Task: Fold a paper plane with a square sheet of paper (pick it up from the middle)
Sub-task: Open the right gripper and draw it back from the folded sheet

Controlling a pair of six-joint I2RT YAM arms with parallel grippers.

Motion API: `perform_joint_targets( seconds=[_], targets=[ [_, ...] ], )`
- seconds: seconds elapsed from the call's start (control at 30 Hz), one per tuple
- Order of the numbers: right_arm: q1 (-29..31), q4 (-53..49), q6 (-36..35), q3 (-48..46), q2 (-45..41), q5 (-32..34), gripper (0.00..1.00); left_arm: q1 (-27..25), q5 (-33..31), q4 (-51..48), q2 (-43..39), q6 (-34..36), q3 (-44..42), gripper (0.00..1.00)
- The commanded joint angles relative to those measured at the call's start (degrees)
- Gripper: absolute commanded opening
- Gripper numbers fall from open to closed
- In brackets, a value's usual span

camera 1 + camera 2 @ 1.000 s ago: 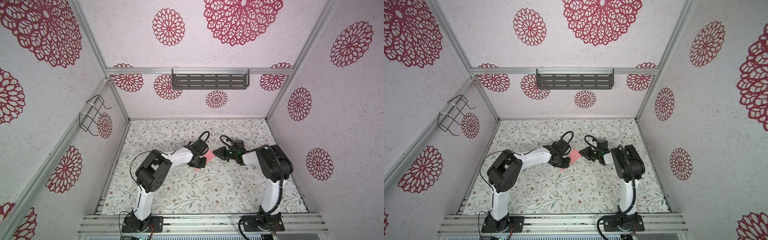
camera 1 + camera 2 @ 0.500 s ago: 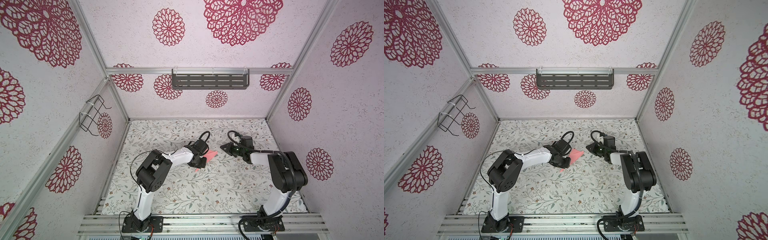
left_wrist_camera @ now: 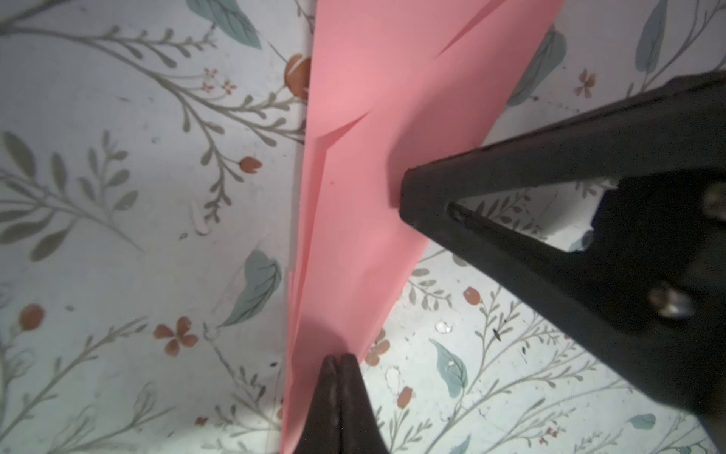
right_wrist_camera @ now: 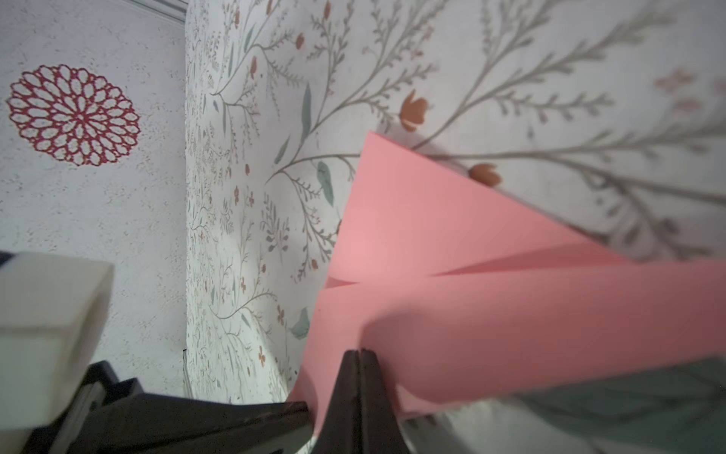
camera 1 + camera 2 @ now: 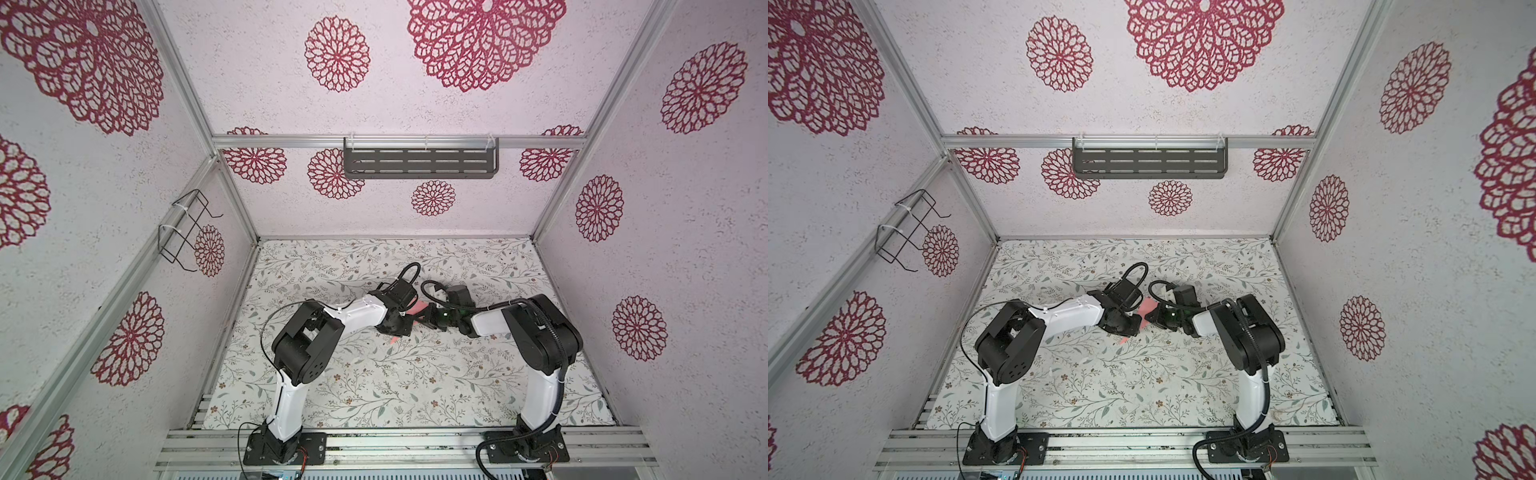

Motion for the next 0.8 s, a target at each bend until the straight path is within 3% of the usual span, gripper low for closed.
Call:
perform_joint_targets(
  seconds=[0.0,0.3,0.53,0.67,0.77],
  targets=[
    [-2.06,3.02,0.83,0.05,0.94,2.23,0.0,-0.42,-1.16,-4.77,2.04,-0.4,-2.26,0.0],
    [-11.98,4.06,-0.03,-7.07,1.3,6.49,0.0,-0.43,-0.83,-4.77,1.34,-0.26,-2.39,0.0],
    [-12.69,-3.43,-4.41,-3.57,-5.01,8.34,0.0,0.08,1.8,-2.61,-0.55,1.11,-0.41,0.01],
    [-12.08,-9.88,-6.87,-1.74,-12.46,11.3,0.0,0.99,2.85,0.27,-5.77,2.59,2.37,0.18],
    [-10.53,-15.67,-8.04,-0.41,-15.7,14.23,0.14,2.14,2.85,4.45,-11.12,2.52,2.03,0.34]
  ],
)
